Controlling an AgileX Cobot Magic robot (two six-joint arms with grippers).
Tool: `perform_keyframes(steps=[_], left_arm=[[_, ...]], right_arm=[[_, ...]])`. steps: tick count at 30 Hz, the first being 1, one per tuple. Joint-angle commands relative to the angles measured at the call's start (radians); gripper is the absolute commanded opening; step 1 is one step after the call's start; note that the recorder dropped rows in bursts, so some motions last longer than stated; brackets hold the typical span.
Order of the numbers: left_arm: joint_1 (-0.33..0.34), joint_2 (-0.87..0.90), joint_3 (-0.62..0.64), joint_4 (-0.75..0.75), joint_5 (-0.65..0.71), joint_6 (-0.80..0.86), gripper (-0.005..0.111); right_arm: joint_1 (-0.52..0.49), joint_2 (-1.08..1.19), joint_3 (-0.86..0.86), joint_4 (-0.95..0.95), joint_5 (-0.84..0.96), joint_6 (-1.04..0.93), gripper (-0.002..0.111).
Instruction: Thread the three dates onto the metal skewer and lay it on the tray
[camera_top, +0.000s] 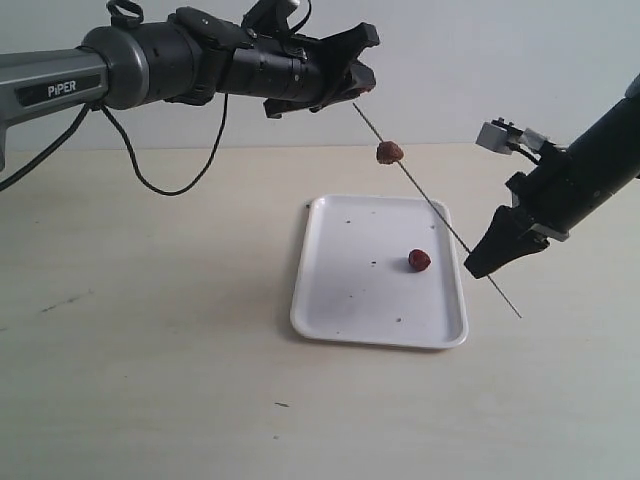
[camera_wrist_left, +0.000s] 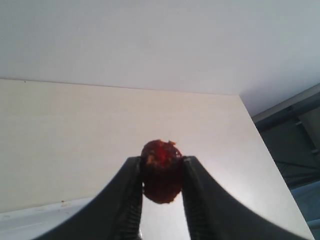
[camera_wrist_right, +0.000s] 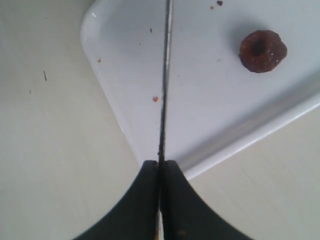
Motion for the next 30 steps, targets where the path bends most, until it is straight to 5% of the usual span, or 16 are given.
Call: perform_keyframes(steps=[1,30], left_arm=[[0.004,-0.002,-0.005,0.013,0.004,0.011,0.028],[0.004,-0.002,-0.005,-0.025,0.000,0.000,0.028]], right_arm=[[-0.020,-0.005,0.001,-0.001,-0.001,0.020,0.000],[-0.046,-0.014,0.001,0.071,-0.001,0.010,0.000]])
